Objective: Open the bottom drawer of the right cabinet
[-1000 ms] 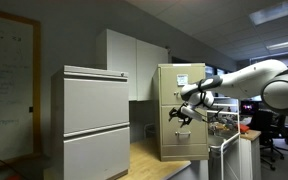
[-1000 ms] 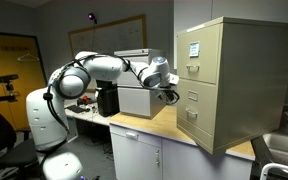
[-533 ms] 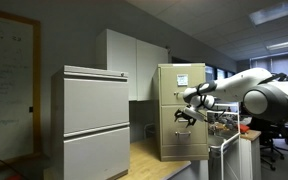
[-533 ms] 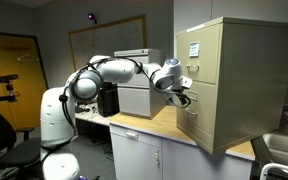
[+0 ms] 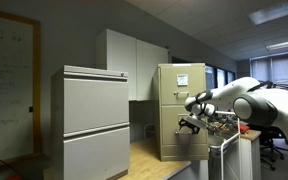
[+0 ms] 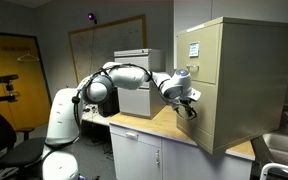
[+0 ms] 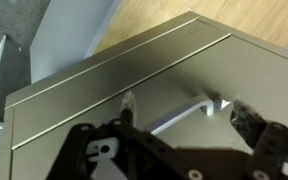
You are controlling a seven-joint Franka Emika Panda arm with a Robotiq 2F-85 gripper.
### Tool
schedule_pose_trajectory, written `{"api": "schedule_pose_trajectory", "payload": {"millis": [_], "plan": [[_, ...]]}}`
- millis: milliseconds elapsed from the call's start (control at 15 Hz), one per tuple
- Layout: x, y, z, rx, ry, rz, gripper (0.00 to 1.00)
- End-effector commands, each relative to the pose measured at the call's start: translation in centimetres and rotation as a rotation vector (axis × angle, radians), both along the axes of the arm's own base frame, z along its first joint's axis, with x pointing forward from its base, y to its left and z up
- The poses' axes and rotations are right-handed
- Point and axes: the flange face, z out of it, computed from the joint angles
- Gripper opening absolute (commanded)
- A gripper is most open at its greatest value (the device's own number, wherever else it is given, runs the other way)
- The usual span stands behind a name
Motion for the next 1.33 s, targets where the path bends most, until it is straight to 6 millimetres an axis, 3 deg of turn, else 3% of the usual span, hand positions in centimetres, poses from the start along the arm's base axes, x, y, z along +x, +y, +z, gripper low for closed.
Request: {"api": "schedule_pose_trajectory", "payload": {"millis": [0,333,667,1000,1067,1267], "plan": [[0.5,-1.8,-0.9,0.057,-0.003,-0.067,1.0],[0.4,-4.3,-1.3,0.128,-0.056,-0.2,1.0],[1.2,-3.5,-2.2,0.075,-0.007,-0.247,1.0],[1.0,-3.6,-5.7,-0.069,0.147,-0.258,1.0],[1.0,-3.3,-5.6,-0.082,0.157,-0.25,0.75],[1.3,-1.6,-5.2,-0.121,0.184,-0.213,0.63]]}}
